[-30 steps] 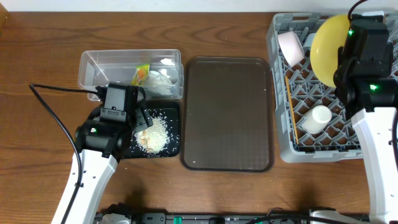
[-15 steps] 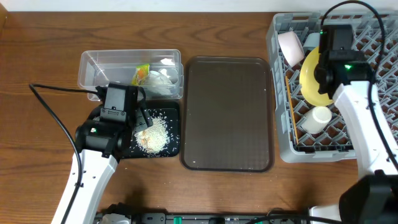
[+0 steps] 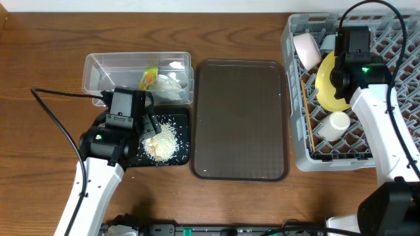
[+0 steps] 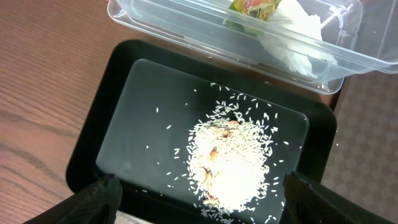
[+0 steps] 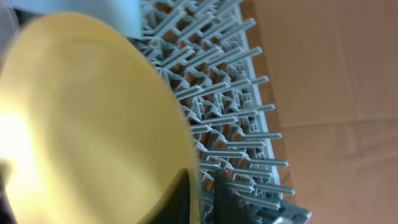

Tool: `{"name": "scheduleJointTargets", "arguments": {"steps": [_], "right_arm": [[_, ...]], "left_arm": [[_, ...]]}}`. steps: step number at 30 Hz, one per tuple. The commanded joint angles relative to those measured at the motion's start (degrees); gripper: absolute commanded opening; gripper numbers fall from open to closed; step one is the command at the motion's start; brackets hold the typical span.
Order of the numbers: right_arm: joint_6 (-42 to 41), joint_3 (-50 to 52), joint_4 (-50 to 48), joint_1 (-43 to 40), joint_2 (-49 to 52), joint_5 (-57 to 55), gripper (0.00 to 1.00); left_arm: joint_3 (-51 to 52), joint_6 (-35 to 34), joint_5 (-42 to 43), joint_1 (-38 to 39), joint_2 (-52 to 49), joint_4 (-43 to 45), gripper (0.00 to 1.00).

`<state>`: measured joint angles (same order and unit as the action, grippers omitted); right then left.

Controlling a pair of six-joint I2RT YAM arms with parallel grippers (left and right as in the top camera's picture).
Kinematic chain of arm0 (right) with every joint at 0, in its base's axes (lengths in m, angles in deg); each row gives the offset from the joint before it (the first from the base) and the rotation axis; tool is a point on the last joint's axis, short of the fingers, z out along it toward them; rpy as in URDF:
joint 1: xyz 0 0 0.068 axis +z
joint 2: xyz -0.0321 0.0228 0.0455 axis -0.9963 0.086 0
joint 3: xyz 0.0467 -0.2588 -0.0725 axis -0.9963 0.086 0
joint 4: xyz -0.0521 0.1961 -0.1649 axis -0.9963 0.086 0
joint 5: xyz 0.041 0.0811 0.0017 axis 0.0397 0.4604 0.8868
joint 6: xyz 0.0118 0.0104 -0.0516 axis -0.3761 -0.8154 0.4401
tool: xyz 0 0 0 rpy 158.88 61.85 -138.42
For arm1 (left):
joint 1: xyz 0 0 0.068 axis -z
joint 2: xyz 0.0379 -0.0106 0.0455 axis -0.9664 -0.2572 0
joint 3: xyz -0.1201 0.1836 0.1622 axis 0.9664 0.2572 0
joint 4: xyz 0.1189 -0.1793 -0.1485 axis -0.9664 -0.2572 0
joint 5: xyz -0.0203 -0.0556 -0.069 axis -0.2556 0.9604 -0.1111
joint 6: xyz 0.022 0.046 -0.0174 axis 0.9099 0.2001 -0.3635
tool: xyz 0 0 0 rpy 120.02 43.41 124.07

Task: Sort waste into correct bins and load items into the dishwasher rack
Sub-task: 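Lower the yellow plate upright into the rack slots and release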

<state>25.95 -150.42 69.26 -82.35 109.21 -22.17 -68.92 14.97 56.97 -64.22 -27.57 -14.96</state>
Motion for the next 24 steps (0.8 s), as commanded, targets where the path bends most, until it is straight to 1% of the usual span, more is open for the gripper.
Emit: {"name": "scheduleJointTargets", "arguments": {"steps": [1, 4, 6, 9, 11, 12, 15, 18, 21, 22, 24], "right_arm": [[-4.02, -0.22, 1.38, 0.72, -0.26, 5.53, 0.4], [-7.21, -0.24, 3.26, 0.68, -0.39, 9.18, 0.47], [-9.38, -0.24, 3.78, 0.55, -0.87, 11.15, 0.54], [-9.88, -0.26, 3.93, -0.26, -3.02, 16.96, 0.62], [-9.86, -0.37, 3.67, -1.44, -5.2, 22.73, 0.67], [-9.84, -0.37, 3.28, -2.38, -6.78, 27.17, 0.68], [-9.75, -0.37, 2.29, -4.98, -9.6, 39.65, 0.7], [-9.75, -0.37, 3.5, -7.93, -10.8, 51.08, 0.71], [-9.79, -0.31, 8.52, -10.23, -10.82, 53.9, 0.69], [-9.81, -0.17, 10.29, -10.8, -10.82, 53.88, 0.68], [-9.81, 0.07, 12.63, -11.61, -10.88, 53.79, 0.68]], "left_arm": [[-0.13, -0.55, -0.44, -0.35, -0.02, -0.33, 0.86], [-0.13, -0.52, -0.46, -0.35, 0.0, -0.28, 0.86], [-0.15, 0.07, -0.2, -0.33, 0.09, -0.5, 0.86], [-0.31, 4.52, 2.8, -0.13, 0.48, 0.17, 0.85], [-0.9, 7.96, 4.48, -0.13, 0.55, 1.14, 0.85], [-1.33, 9.77, 5.18, -0.13, 0.5, 1.68, 0.85], [-2.16, 11.28, 5.18, -0.13, 0.37, 2.21, 0.85], [-2.25, 13.49, 9.09, -0.13, 0.28, 2.69, 0.85], [-2.23, 15.65, 14.36, -0.13, 0.2, 1.64, 0.85], [-2.23, 15.89, 15.04, -0.13, 0.2, 0.44, 0.86], [-2.23, 15.82, 15.04, -0.15, 0.22, -3.17, 0.86]]}}
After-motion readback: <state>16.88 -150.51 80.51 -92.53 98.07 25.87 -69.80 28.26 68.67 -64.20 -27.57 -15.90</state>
